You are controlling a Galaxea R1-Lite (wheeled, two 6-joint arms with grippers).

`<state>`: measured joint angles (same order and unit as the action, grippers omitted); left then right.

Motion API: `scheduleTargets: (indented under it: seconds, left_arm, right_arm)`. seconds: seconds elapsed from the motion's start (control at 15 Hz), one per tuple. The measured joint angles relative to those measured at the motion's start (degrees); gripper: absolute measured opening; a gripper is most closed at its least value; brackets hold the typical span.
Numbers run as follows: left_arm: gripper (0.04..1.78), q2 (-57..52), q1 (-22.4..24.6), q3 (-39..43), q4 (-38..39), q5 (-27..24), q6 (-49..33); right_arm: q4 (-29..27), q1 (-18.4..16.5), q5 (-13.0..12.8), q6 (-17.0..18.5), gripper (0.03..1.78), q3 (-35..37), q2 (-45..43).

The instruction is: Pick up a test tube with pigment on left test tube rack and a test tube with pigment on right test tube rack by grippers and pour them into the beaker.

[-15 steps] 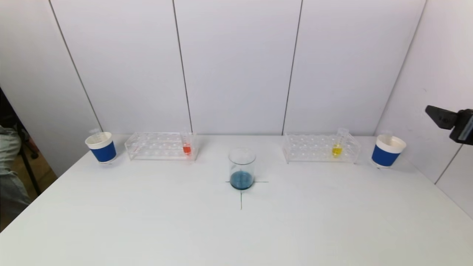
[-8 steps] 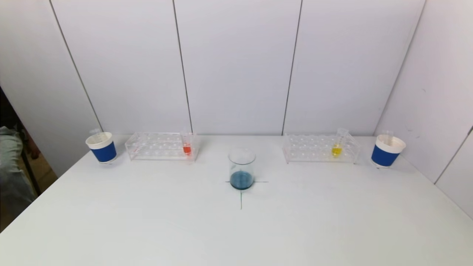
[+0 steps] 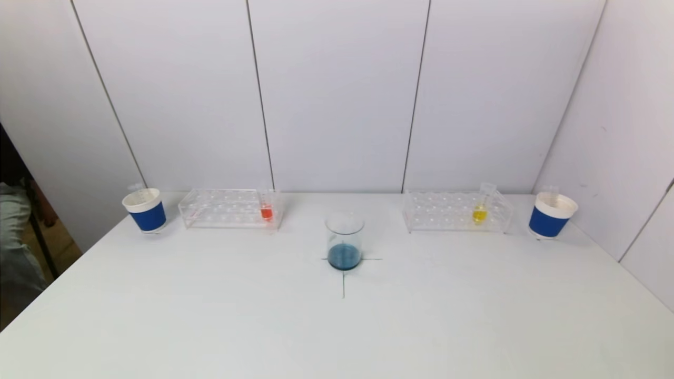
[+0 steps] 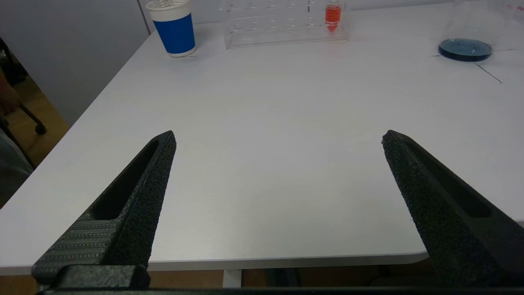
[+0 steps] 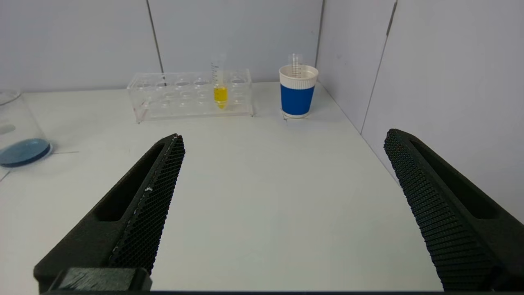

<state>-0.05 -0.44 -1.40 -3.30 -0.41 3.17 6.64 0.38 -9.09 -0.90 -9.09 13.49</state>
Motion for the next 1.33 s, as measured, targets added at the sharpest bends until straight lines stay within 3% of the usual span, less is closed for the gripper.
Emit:
scheduleTargets:
  seconds: [0.4,0.6,0.67,0.8,0.93,1.07,1.2,1.33]
  left_arm:
    - [1.76,0.0,0.0,0.0,-0.02,0.0,-0.04]
    - [1.76,0.0,0.0,0.0,0.0,0.01,0.0]
    - [1.76,0.0,0.0,0.0,0.0,0.0,-0.01]
    - [1.76,0.0,0.0,0.0,0.0,0.0,-0.01]
    - [1.76,0.0,0.0,0.0,0.0,0.04,-0.01]
    - [1.76,0.0,0.0,0.0,0.0,0.0,-0.01]
    - [1.76,0.0,0.0,0.0,0.0,0.0,-0.01]
    - [1.76,0.0,0.0,0.0,0.0,0.0,-0.01]
  right_arm:
    - [1.16,-0.38,4.99,-3.06,1.77,8.13,-12.12]
    - [0.32,-0.38,10.85,-3.54,1.77,9.0,-13.31]
    - [-0.12,-0.38,11.43,-3.75,1.77,9.02,-13.42]
    - [-2.24,-0.38,11.11,-5.18,1.77,9.09,-13.54]
    - [-3.95,-0.38,11.02,-9.05,1.77,9.09,-13.6]
    - [-4.12,-0.38,11.02,-9.9,1.77,9.09,-13.6]
    - [-5.17,-0.38,10.93,-8.05,1.77,9.09,-13.6]
    - [-6.05,-0.38,10.46,-3.45,1.77,9.09,-13.6]
